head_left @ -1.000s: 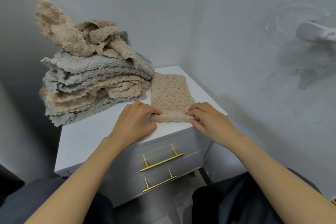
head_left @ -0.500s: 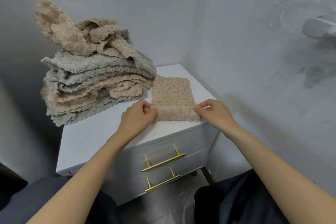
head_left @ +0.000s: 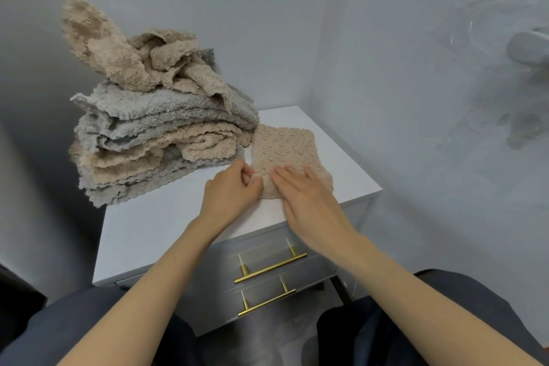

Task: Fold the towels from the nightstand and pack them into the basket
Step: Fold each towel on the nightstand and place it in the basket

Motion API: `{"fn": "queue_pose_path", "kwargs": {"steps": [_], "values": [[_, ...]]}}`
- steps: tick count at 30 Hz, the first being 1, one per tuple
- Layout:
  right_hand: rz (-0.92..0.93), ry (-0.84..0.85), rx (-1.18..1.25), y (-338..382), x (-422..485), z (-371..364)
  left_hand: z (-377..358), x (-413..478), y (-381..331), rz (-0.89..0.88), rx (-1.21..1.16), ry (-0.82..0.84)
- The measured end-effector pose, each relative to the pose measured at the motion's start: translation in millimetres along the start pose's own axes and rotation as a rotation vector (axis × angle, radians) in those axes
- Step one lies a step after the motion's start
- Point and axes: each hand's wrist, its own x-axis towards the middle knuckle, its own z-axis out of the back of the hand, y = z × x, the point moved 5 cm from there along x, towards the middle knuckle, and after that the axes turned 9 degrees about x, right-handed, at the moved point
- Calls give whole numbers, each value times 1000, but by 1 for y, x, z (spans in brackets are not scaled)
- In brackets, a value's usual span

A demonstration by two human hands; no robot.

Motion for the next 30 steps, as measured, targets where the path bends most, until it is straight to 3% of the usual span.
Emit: {"fn": "queue_pose_path", "kwargs": {"steps": [5, 17, 22, 25, 30], "values": [[-36, 137, -63, -1, -3, -16, -1, 3, 2, 4, 25, 9], [-195, 176, -137, -42, -27, -4, 0, -1, 0, -49, 147, -53], [-169, 112, -189, -49, -23, 2, 13, -12, -15, -309, 204, -235], [-142, 120, -238, -51, -20, 4, 15, -14, -18, -446, 165, -159], [-172, 76, -154, -53, -17, 9, 13, -12, -7, -452, 266, -21]]}}
